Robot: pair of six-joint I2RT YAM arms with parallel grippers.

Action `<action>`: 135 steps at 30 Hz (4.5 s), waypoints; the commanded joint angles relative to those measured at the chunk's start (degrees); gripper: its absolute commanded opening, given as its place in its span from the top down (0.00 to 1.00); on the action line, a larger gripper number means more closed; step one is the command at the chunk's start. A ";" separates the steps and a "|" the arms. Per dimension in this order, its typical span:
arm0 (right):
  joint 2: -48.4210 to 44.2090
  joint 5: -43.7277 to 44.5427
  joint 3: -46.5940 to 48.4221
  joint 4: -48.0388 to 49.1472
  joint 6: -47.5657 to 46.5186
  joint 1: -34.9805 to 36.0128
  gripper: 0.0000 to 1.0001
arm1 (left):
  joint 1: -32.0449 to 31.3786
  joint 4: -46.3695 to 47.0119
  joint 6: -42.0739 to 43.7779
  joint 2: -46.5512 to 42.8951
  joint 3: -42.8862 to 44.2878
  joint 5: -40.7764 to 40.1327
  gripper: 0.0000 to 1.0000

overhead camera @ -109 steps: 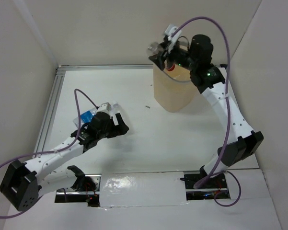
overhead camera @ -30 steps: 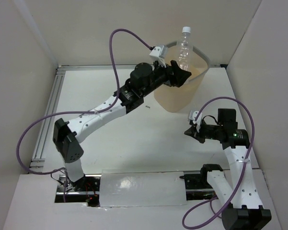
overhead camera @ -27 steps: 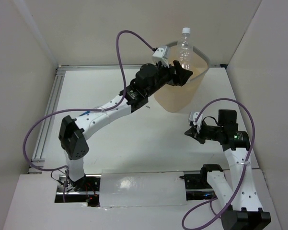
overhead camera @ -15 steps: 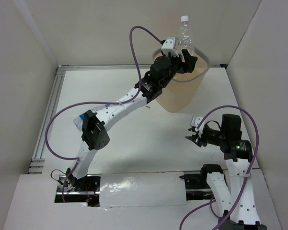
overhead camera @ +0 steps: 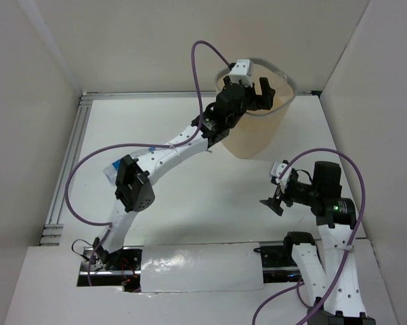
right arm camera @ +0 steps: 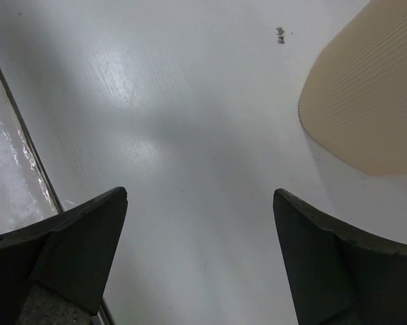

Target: Put the plastic bottles in the bin

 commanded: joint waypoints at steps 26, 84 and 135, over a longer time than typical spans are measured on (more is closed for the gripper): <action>2.81 0.62 -4.40 7.02 1.42 -0.81 0.00 | 34.78 -33.13 11.28 -49.09 -55.92 15.13 0.52; 6.59 2.12 -3.34 7.02 0.89 -1.33 0.00 | 34.18 -30.77 25.09 -17.60 -49.59 5.10 0.49; 2.37 2.21 -7.65 3.94 -8.07 -1.33 0.88 | 19.86 20.06 -26.69 -3.64 -0.73 44.58 0.63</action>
